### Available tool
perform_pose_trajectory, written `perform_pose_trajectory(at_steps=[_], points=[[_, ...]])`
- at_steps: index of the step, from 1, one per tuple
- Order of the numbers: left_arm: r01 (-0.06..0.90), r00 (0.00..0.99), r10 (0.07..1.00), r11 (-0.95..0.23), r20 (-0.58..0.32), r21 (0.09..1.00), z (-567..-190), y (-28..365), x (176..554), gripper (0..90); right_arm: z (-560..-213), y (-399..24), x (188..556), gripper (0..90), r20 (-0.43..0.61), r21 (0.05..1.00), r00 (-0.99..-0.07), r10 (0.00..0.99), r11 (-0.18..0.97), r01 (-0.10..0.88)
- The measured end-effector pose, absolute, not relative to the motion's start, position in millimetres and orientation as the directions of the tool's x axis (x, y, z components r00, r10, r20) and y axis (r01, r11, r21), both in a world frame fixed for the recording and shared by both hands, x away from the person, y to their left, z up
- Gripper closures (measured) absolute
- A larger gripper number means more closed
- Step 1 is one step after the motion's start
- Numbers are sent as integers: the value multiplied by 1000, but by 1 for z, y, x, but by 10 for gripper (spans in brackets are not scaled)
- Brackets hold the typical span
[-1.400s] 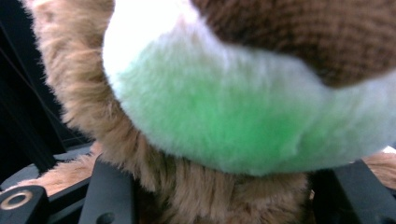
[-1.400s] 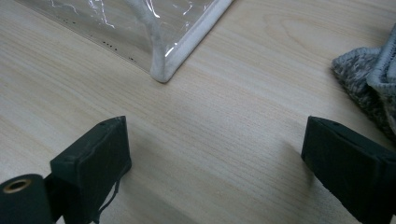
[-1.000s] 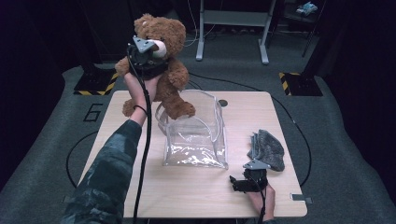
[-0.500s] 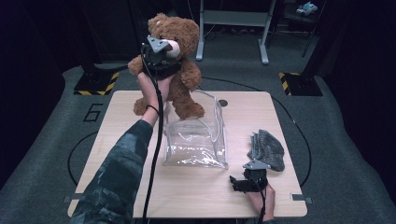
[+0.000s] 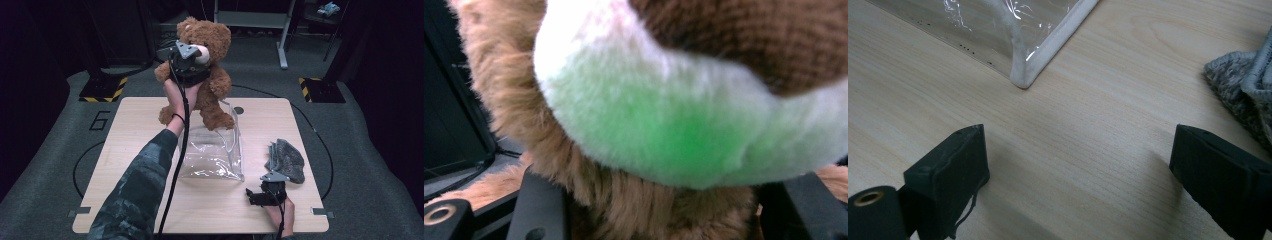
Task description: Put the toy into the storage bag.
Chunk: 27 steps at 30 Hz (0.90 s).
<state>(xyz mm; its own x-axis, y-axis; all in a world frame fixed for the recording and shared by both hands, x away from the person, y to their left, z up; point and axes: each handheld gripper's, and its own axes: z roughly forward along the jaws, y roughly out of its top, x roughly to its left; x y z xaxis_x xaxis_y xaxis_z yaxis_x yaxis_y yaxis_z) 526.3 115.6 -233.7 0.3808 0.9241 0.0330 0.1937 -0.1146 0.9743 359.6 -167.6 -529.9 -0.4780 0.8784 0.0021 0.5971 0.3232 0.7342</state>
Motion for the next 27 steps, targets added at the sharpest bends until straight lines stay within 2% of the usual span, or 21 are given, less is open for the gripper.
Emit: perform_pose_trajectory(at_steps=[8,23,27], points=[[221,394,918,-53,-40,974,-249,116,528,431,-530,-168,359,77,6,733,-484,875,326,597],[275,434,899,-77,-52,958,-279,122,519,411,-530,-168,359,75,4,733,-479,878,323,599],[296,437,896,-61,-78,953,-285,121,517,407,-530,-168,359,75,7,734,-480,877,322,599]])
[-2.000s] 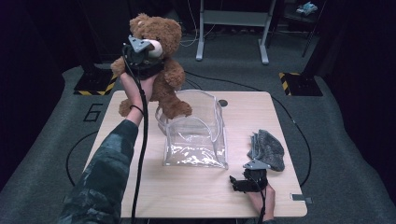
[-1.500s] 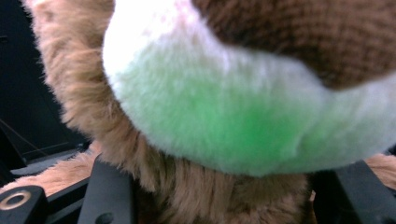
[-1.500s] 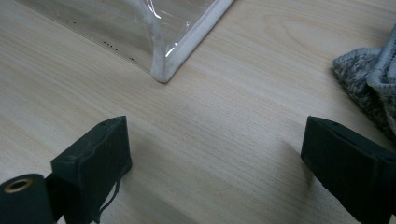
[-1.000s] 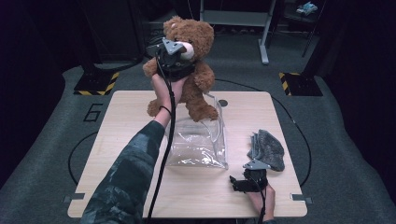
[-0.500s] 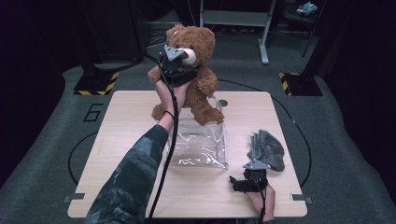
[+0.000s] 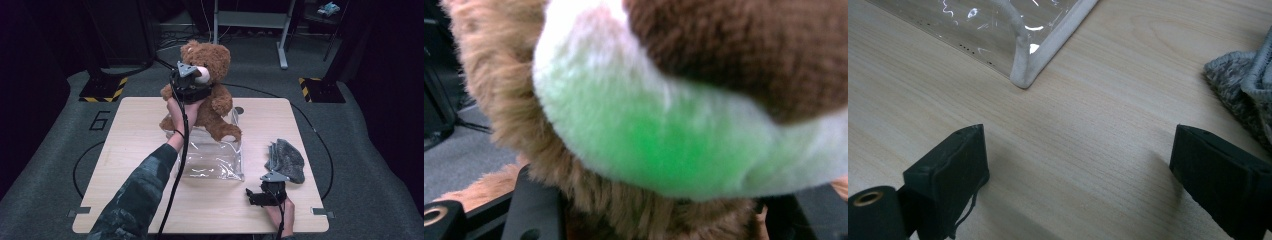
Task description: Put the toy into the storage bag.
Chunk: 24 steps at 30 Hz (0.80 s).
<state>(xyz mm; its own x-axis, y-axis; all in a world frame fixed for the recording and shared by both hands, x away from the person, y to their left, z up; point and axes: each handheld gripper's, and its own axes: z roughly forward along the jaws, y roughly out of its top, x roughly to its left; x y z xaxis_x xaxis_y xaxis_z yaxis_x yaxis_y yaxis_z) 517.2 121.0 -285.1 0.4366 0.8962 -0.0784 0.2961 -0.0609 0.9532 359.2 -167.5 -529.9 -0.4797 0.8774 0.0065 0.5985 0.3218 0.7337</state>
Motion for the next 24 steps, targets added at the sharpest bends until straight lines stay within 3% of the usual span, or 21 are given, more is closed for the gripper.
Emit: perform_pose_trajectory(at_steps=[24], points=[[398,459,883,-101,-103,912,-314,129,508,385,-530,-168,360,75,2,733,-475,880,321,599]])
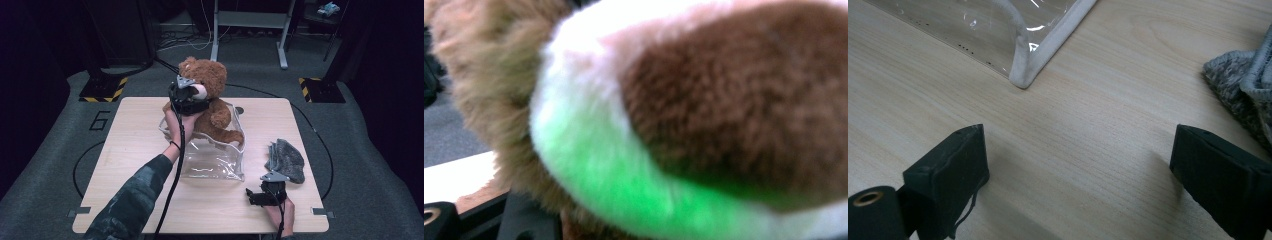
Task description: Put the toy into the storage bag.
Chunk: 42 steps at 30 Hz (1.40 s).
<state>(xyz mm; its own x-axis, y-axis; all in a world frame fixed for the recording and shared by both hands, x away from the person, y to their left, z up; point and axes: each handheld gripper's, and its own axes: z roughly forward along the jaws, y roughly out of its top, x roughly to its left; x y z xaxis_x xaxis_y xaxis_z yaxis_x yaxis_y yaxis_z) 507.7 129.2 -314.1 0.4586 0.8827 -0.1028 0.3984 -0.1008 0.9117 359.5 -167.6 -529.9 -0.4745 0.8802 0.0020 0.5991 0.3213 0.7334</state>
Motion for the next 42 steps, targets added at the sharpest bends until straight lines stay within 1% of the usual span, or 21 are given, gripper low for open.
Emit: perform_pose_trajectory(at_steps=[17,25,29,31,34,36,42], points=[[459,472,875,-135,-112,878,-332,122,500,358,-530,-168,360,74,1,733,-474,880,322,599],[525,466,873,-140,-146,839,-341,120,501,324,-530,-168,360,74,0,733,-473,881,321,600],[568,473,870,-181,-138,803,-347,119,501,293,-530,-168,360,74,0,733,-473,881,321,599],[574,476,870,-199,-126,794,-351,119,499,286,-530,-168,360,74,1,732,-474,880,322,600],[575,480,869,-207,-122,792,-355,120,496,277,-530,-168,360,74,1,732,-474,880,322,600],[569,499,861,-241,-97,786,-357,122,492,268,-530,-168,360,74,1,732,-474,880,322,601],[548,526,848,-280,-65,788,-360,124,481,242,-530,-168,360,74,1,732,-474,881,322,601]])
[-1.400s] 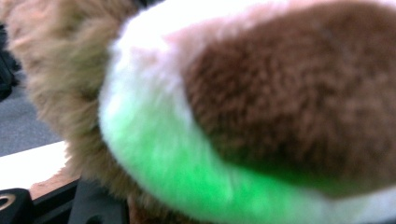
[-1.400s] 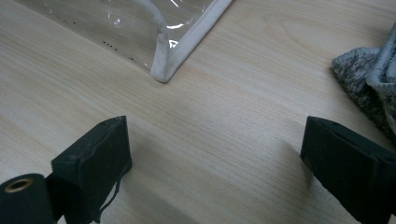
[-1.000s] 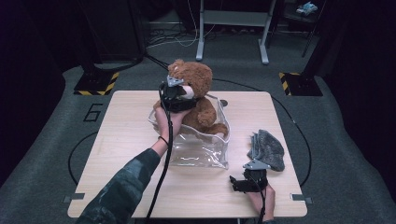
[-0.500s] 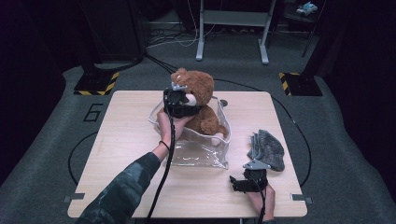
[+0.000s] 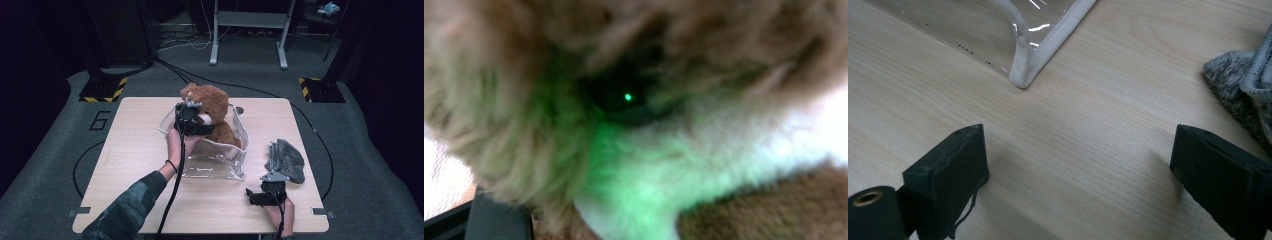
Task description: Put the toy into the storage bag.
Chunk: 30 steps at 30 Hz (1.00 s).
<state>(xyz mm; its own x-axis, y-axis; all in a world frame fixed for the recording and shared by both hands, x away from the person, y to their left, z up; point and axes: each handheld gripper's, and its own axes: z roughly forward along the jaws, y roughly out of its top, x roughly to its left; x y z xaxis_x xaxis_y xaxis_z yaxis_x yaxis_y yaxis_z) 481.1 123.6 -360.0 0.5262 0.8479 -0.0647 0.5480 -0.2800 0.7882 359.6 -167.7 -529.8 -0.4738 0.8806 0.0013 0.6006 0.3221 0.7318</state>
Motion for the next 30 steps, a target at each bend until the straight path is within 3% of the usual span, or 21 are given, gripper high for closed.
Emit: perform_pose_trajectory(at_steps=[11,20,30], points=[[511,546,833,-245,-91,824,-357,136,459,179,-530,-168,360,74,-3,734,-473,881,323,598],[499,525,844,-206,-105,842,-355,174,444,152,-530,-168,360,73,-3,734,-471,882,322,598],[464,500,865,-226,-43,857,-349,230,420,141,-530,-168,360,73,-4,733,-475,880,326,598]])
